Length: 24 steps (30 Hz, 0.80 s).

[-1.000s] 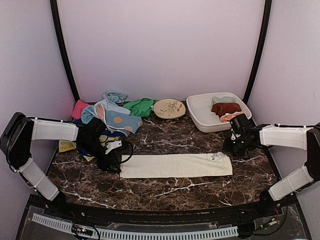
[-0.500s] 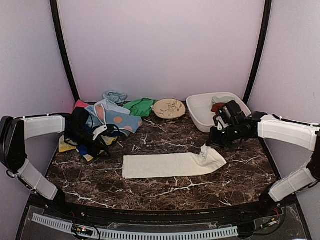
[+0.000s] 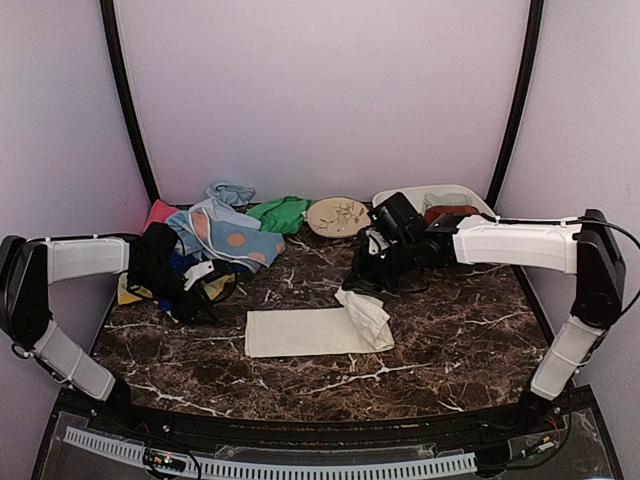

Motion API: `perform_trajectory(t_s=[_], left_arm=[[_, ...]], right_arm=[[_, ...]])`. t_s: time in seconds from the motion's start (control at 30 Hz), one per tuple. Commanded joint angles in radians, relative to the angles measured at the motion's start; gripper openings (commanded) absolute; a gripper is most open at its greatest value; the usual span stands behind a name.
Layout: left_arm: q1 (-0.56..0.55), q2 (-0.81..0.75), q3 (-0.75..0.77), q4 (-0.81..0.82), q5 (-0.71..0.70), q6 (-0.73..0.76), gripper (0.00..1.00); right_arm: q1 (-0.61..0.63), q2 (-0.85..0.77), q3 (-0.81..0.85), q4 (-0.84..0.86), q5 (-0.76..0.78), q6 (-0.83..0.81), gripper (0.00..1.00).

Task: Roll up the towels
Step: Fold the towel at the center of the board.

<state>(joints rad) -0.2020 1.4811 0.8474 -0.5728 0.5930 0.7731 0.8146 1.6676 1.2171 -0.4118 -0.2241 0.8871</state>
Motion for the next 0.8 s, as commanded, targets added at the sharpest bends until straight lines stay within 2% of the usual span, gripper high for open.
perform_trajectory(t_s=[0.0, 0.27, 0.77], left_arm=[[0.0, -0.05, -0.026, 0.023, -0.012, 0.001, 0.52], [0.0, -0.05, -0.027, 0.019, -0.002, -0.004, 0.52], [0.0, -0.06, -0.031, 0.017, -0.012, 0.001, 0.51]], right_arm=[[0.042, 0.074, 0.105, 0.047, -0.034, 0.026, 0.0], [0.102, 0.213, 0.254, 0.039, -0.053, 0.021, 0.0], [0.127, 0.392, 0.404, 0.081, -0.01, 0.092, 0.0]])
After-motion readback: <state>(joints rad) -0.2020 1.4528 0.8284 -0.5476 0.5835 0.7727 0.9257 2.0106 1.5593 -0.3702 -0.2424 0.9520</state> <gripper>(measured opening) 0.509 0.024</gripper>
